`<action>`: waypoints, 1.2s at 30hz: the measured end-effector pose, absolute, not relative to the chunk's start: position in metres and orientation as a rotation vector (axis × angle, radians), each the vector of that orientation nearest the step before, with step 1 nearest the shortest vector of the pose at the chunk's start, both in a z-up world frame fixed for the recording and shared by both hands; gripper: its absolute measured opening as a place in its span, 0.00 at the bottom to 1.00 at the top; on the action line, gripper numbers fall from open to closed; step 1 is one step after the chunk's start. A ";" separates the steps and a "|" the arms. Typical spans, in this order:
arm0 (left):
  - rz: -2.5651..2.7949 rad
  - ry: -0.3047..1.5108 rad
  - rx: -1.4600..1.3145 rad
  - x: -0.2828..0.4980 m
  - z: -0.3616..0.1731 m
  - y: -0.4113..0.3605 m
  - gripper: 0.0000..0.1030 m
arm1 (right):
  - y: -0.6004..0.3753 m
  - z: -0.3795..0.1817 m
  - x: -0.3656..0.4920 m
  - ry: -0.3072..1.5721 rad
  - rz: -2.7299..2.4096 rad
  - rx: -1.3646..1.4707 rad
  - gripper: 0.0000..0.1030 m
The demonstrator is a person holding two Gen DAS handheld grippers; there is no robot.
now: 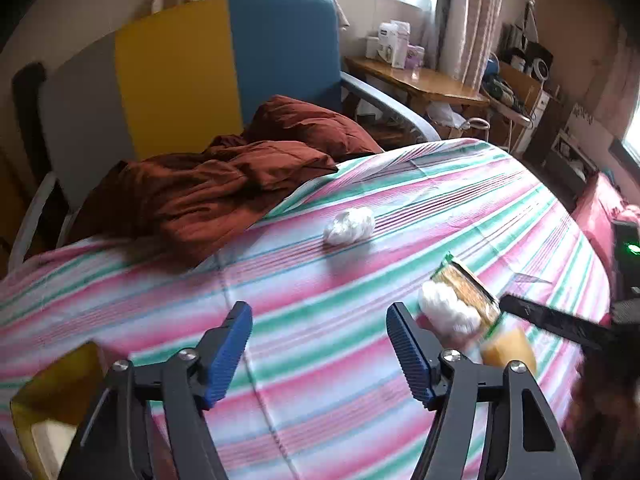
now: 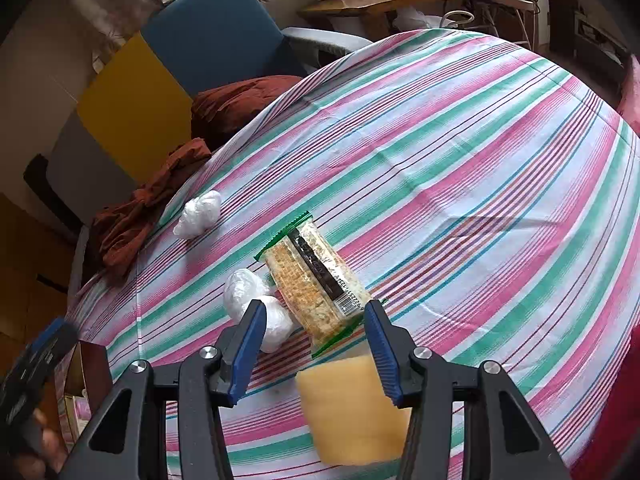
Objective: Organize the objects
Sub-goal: 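Grasp the wrapped cotton ball with the left tool while the right grasps the cracker packet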
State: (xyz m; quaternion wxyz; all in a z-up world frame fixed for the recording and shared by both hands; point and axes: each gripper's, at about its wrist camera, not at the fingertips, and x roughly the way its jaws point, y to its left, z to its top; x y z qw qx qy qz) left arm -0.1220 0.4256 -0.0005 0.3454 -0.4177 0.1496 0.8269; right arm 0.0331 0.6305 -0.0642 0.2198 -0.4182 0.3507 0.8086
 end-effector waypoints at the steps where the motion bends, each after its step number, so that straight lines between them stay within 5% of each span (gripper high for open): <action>1: 2.145 0.408 -1.087 -0.127 -0.005 0.435 0.66 | 0.630 -0.066 0.032 0.973 2.235 -1.169 0.50; 10: 2.136 0.502 -1.048 -0.168 -0.034 0.496 0.63 | 0.630 -0.072 0.025 0.939 2.228 -1.236 0.50; 14: 2.122 0.524 -1.008 -0.180 -0.042 0.521 0.79 | 0.634 -0.074 0.019 0.896 2.213 -1.242 0.50; 20: 2.078 0.609 -0.993 -0.194 -0.067 0.554 0.79 | 0.636 -0.080 0.006 0.799 2.195 -1.268 0.50; 29: 1.999 0.574 -1.114 -0.210 -0.099 0.556 0.41 | 0.629 -0.089 -0.021 0.695 2.251 -1.339 0.53; 36: 2.014 0.521 -1.182 -0.195 -0.104 0.519 0.37 | 0.616 -0.099 -0.034 0.645 2.301 -1.438 0.55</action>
